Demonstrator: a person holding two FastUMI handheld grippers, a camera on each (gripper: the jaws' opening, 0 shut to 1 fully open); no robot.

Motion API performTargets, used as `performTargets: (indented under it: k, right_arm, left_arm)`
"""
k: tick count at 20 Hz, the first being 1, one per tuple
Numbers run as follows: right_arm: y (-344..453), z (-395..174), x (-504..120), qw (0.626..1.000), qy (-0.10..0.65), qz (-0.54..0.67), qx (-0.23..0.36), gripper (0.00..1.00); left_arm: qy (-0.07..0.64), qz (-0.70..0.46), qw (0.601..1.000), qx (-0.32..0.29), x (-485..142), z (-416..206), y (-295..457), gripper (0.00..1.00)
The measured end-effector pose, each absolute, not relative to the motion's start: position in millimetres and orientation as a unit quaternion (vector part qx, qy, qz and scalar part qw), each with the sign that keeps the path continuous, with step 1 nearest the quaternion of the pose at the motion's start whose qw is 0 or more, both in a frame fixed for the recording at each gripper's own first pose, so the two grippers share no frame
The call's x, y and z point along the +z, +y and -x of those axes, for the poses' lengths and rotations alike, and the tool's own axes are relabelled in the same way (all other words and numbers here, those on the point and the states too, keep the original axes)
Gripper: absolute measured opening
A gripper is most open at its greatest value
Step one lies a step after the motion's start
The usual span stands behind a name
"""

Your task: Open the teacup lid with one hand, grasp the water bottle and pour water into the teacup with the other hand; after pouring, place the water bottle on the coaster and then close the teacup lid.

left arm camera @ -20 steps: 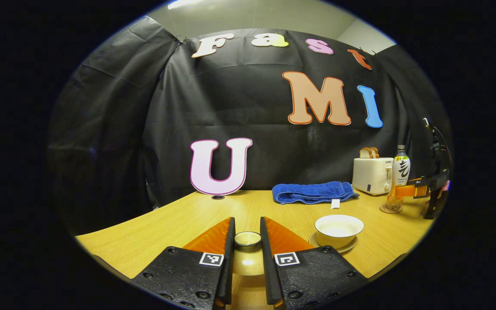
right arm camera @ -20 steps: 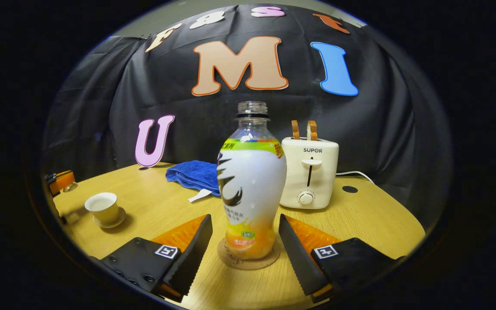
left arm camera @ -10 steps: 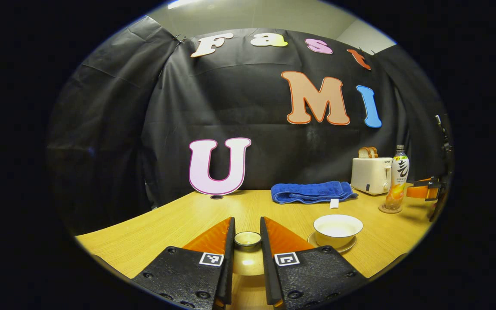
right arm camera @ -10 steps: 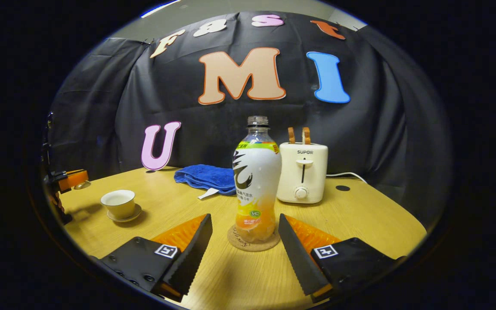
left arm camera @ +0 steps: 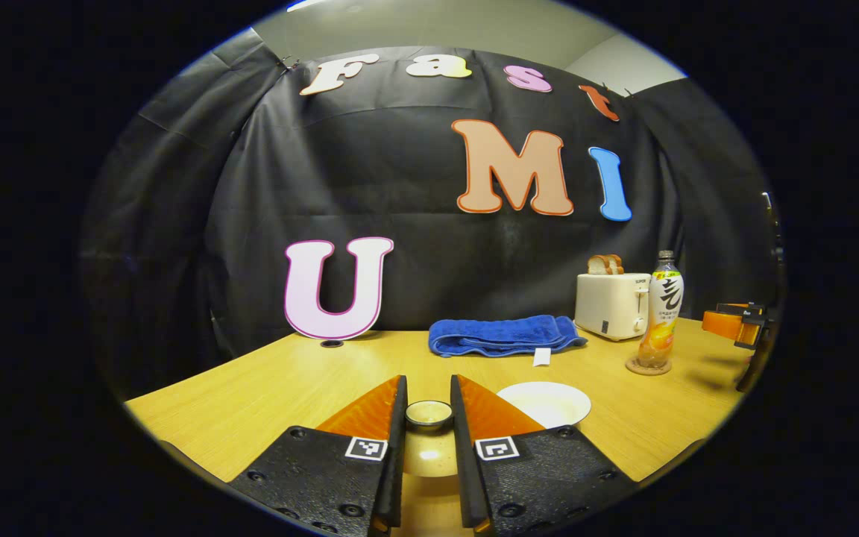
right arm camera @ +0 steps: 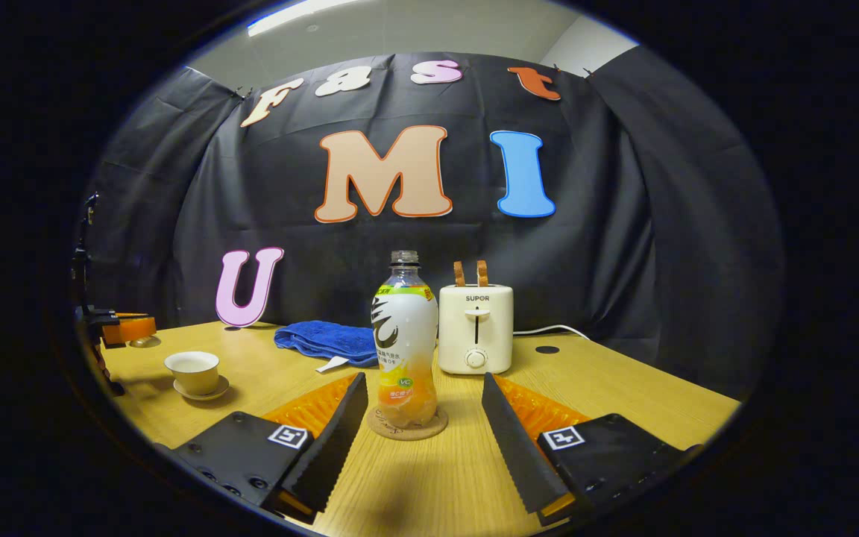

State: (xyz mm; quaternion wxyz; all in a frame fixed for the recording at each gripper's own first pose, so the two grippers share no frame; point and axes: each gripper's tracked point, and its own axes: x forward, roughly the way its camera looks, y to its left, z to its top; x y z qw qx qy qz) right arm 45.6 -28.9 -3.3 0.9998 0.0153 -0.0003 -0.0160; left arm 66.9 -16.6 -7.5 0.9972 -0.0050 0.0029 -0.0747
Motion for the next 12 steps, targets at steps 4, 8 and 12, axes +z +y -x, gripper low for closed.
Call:
performTargets:
  k: [4, 8, 12]
  right_arm:
    - [-30.5, -43.6, -1.5, 1.0, -0.003, -0.013, -0.018, 0.94]
    - [-29.8, -42.1, -1.0, 1.0, -0.003, -0.013, -0.016, 0.97]
    - [-30.8, -41.7, -1.3, 1.0, -0.003, -0.014, -0.015, 1.0]
  left_arm:
    - [0.003, 0.006, 0.994, -0.105, -7.7, -71.4, -39.2, 0.28]
    - [0.003, 0.005, 0.992, -0.128, -6.8, -72.7, -56.0, 0.28]
    - [0.003, 0.006, 0.988, -0.156, -6.6, -74.8, -73.1, 0.28]
